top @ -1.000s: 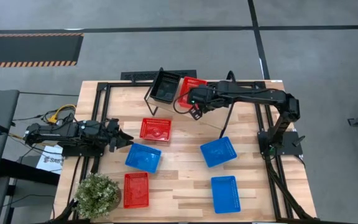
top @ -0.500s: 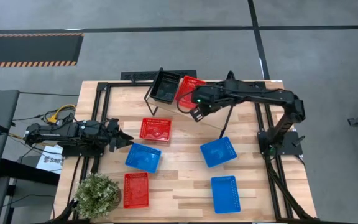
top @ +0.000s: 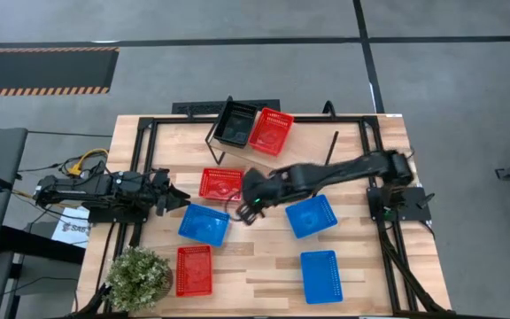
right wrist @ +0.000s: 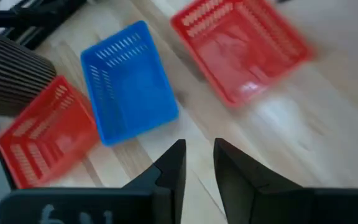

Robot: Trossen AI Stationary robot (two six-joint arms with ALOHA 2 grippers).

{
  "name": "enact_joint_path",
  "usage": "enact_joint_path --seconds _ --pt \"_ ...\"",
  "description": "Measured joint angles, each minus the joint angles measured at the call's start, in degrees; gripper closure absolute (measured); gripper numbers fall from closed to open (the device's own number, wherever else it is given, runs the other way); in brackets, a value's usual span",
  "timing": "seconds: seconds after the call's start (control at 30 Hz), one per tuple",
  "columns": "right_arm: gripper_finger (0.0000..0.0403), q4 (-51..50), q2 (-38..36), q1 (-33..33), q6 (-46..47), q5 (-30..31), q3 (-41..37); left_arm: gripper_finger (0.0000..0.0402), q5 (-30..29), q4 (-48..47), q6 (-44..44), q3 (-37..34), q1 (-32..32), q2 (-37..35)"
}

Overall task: Stack baskets on shelf by color
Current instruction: Stack the top red bin on the red bin on the shelf

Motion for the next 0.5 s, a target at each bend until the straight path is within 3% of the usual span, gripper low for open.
enact_joint_path --seconds 0.1,0.3,0.5 --pt "0.0276 2.90 4.84 -0.46 2.09 0.05 0.04 0.0177 -0.23 -0.06 -0.25 0.01 0.00 0.07" --pt "0.0239 4.22 12.03 -3.77 16.43 1.65 -0.02 0.0177 -0.21 -0.05 -0.55 0.01 0.00 0.48" --pt "0.0223 8.18 16.27 -6.23 19.70 1.58 -0.02 0.0177 -0.26 -0.03 -0.50 0.01 0.00 0.43"
